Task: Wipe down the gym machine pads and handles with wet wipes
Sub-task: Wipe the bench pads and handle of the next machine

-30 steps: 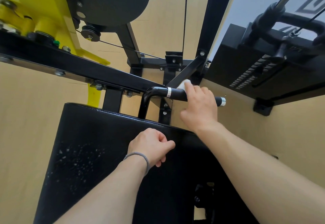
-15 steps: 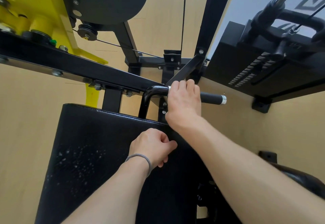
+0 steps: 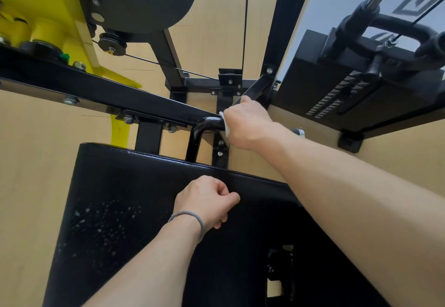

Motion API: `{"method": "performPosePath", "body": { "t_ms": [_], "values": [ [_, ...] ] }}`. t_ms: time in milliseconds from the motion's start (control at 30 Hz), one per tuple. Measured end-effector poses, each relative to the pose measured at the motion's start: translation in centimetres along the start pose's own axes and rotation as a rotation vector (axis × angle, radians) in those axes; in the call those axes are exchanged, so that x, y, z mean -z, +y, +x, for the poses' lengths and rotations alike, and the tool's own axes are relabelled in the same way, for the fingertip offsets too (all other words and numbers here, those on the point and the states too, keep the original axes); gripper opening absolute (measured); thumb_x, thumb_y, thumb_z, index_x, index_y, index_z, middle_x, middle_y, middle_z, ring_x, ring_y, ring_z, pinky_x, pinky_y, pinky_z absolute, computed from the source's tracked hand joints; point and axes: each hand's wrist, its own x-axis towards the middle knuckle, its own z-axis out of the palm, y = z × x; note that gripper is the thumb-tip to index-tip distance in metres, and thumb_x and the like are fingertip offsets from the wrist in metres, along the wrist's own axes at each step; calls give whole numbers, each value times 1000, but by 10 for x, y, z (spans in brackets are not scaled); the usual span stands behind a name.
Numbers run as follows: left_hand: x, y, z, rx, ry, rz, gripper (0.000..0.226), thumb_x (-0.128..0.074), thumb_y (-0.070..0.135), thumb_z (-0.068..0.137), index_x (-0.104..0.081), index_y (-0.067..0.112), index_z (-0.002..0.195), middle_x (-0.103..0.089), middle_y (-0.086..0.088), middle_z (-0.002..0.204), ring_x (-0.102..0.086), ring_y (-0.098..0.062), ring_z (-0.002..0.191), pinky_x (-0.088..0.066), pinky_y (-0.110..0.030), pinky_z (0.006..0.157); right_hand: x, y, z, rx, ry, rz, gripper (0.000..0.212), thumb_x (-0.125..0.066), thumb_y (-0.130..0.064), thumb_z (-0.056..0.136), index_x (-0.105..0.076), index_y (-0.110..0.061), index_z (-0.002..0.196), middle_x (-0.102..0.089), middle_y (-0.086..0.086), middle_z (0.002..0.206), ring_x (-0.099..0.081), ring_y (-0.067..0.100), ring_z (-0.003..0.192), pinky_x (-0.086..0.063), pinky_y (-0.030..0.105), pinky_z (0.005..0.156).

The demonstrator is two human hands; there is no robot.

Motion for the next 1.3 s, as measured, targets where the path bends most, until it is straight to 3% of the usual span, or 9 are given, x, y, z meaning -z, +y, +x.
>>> {"method": "performPosePath", "body": {
  "t_ms": [133, 333, 467, 633, 767, 933, 1033, 1167, 1300],
  "values": [
    [0, 0, 0, -17, 7, 27, 35, -57, 44, 86, -58, 22, 60, -66, 11, 50, -61, -3, 43, -53, -24, 63, -17, 5, 6, -16, 30, 55, 6, -59, -21, 96, -62, -16, 94, -64, 3, 86, -64, 27, 84, -53, 40, 76],
    [-2, -1, 0, -30, 26, 32, 35, -57, 44, 87, -58, 22, 60, -66, 11, 51, -62, -2, 43, -51, -23, 61, -18, 32, 8, 82, 3, -13, 19, -66, -35, 88, -55, -22, 97, -61, -2, 83, -62, 23, 77, -53, 38, 68],
    [-3, -2, 0, -25, 39, 19, 34, -58, 44, 87, -61, 21, 62, -66, 11, 51, -60, -2, 42, -53, -24, 62, -30, 82, -11, -82, 15, -108, 15, -65, -29, 90, -51, -26, 91, -55, -3, 78, -55, 19, 68, -40, 32, 61],
    [-4, -1, 0, -29, 52, 28, 34, -57, 44, 87, -61, 21, 63, -66, 11, 51, -60, -2, 42, -52, -23, 62, -34, 124, -29, -302, -28, -80, 17, -70, -25, 89, -62, -19, 103, -59, 1, 84, -60, 23, 75, -45, 33, 63],
    [-4, -1, 0, -22, 47, 26, 35, -57, 44, 88, -61, 22, 62, -66, 11, 51, -60, -2, 42, -53, -24, 62, -33, 109, -21, -167, 8, -51, 19, -67, -20, 90, -61, -17, 109, -59, 4, 90, -59, 26, 81, -48, 35, 68],
    [-5, 0, 0, -16, 49, 36, 36, -58, 44, 88, -59, 21, 60, -65, 10, 50, -61, -3, 42, -51, -23, 61, -36, 55, 3, 102, 95, -57, 21, -61, -21, 92, -52, -16, 110, -53, 2, 89, -51, 27, 78, -39, 36, 67],
    [-5, 0, 1, -11, 46, 35, 36, -58, 43, 89, -59, 21, 60, -65, 9, 50, -60, -3, 41, -52, -24, 62, -34, 47, 7, 140, 114, -75, 24, -63, -28, 92, -54, -16, 111, -56, 3, 91, -56, 27, 81, -42, 37, 67],
    [-5, -1, 1, -17, 37, 37, 37, -58, 44, 90, -60, 21, 60, -66, 10, 51, -61, -3, 43, -54, -25, 64, -36, 76, -4, 50, 95, -76, 19, -65, -31, 91, -48, -23, 96, -60, 0, 88, -60, 23, 79, -44, 34, 66],
    [-5, -2, 1, -22, 43, 37, 37, -58, 44, 91, -61, 21, 62, -66, 10, 51, -61, -3, 43, -56, -26, 66, -39, 108, -20, -131, 79, -112, 20, -67, -30, 91, -57, -19, 105, -60, 2, 88, -59, 23, 77, -47, 35, 65]
  ]
}}
